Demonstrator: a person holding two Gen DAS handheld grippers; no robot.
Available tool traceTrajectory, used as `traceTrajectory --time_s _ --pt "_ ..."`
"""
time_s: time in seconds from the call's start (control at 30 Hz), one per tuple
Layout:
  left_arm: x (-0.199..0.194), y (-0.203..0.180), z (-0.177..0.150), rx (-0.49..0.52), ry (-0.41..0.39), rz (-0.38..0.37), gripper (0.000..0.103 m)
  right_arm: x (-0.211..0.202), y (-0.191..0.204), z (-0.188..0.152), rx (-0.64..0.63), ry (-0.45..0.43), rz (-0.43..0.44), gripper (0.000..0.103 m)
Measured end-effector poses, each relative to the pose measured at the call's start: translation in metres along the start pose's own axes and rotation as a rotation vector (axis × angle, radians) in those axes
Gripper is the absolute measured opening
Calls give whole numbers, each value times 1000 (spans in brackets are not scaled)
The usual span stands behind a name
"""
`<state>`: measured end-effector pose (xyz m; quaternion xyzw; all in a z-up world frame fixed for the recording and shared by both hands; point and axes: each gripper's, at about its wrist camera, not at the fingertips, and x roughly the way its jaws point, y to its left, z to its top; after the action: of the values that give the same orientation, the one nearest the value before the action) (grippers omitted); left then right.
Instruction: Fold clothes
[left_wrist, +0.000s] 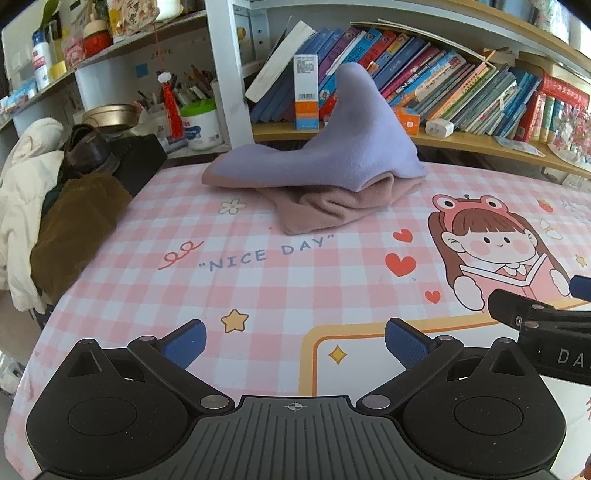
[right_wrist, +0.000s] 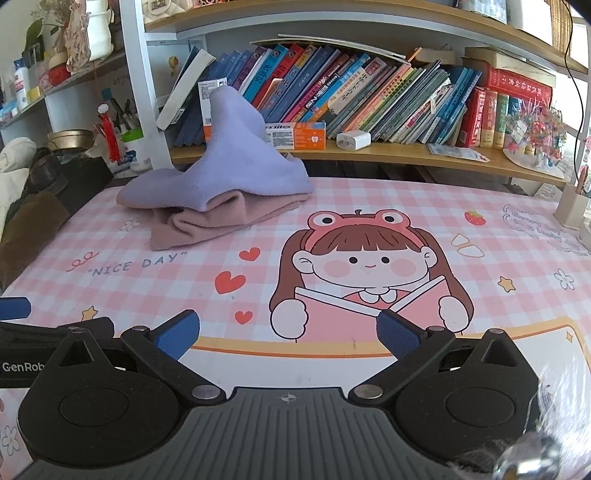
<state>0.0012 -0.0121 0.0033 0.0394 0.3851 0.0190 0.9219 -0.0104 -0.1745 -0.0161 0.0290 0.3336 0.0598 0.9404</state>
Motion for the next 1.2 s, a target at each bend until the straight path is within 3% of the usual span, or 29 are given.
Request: traceTrajectory --time_s 0.33,0.6,0.77,1.2 --pt "-8 -5 1 11 -78 9 103 -1 -8 1 16 -3 19 103" --pt "-14 -12 1 9 -97 33 103 -2 -13 -1 24 -2 25 103" --pt "-18 -10 1 -30 -95 1 103 -5 -17 -2 24 -11 13 103" --pt "-22 -16 -2 -26 -66 4 103 -9 -23 -7 39 5 20 103"
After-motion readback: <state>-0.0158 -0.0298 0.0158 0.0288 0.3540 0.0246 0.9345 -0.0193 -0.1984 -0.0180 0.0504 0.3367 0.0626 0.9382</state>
